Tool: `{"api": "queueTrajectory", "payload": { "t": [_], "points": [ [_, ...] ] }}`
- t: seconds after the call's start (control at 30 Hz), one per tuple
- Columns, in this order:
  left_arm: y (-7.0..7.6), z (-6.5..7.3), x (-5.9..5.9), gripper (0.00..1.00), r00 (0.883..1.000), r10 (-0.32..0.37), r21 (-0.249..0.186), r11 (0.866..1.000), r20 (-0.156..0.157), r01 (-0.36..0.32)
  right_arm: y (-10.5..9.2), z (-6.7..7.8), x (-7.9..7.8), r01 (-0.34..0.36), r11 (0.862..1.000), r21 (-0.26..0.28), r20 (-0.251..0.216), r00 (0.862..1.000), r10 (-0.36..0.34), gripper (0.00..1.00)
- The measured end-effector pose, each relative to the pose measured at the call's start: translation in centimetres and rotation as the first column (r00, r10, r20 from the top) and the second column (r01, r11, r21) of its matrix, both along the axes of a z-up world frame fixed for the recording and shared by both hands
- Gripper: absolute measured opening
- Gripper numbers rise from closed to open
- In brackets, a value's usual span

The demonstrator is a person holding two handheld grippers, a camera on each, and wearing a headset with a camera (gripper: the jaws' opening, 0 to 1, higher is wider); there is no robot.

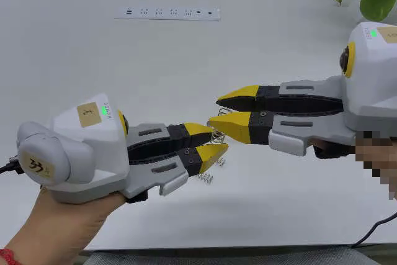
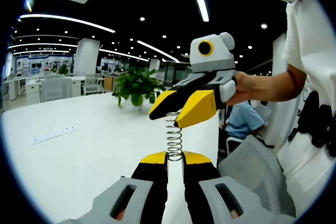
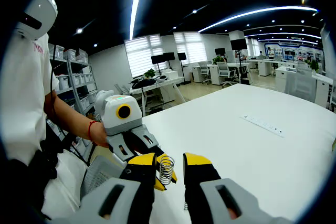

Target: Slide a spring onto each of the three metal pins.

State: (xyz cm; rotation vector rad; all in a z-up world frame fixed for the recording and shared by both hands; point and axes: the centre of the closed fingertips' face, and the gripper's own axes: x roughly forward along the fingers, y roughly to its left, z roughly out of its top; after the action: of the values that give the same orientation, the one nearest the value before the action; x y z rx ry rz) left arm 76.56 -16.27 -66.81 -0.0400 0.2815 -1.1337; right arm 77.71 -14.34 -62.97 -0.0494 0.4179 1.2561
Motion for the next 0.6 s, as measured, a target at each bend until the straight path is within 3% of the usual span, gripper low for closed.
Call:
{"api": "queueTrajectory", "payload": {
  "t": [0.17, 0.23, 0.3, 0.47, 0.57, 0.6],
  "points": [
    [0.0, -0.1, -0.1, 0.10, 1.000, -0.006, 0.005, 1.000, 0.003, 0.006, -0.4, 0.0, -0.5, -0.080, 0.994, -0.073, 0.009, 0.997, 0.081, 0.26],
    [0.0, -0.2, -0.1, 0.10, 1.000, -0.010, 0.007, 1.000, 0.001, 0.010, -0.7, -0.3, -0.6, -0.133, 0.984, -0.117, 0.008, 0.991, 0.135, 0.29],
    [0.0, -0.3, -0.3, 0.10, 1.000, -0.016, 0.014, 1.000, 0.002, 0.016, -0.8, -0.2, -0.9, -0.197, 0.965, -0.175, 0.020, 0.979, 0.204, 0.30],
    [0.0, -0.6, -0.5, 0.10, 1.000, -0.028, 0.020, 0.999, 0.001, 0.028, -0.4, 0.2, -1.8, -0.339, 0.898, -0.281, 0.010, 0.934, 0.356, 0.30],
    [-0.1, -0.7, -0.7, 0.10, 0.999, -0.037, 0.024, 0.999, 0.000, 0.037, -0.3, -0.2, -2.2, -0.419, 0.834, -0.359, 0.001, 0.894, 0.449, 0.29],
    [-0.2, -0.7, -0.8, 0.10, 0.999, -0.042, 0.024, 0.999, 0.001, 0.042, -0.1, -0.4, -2.4, -0.451, 0.804, -0.388, -0.010, 0.874, 0.485, 0.29]
  ]
}}
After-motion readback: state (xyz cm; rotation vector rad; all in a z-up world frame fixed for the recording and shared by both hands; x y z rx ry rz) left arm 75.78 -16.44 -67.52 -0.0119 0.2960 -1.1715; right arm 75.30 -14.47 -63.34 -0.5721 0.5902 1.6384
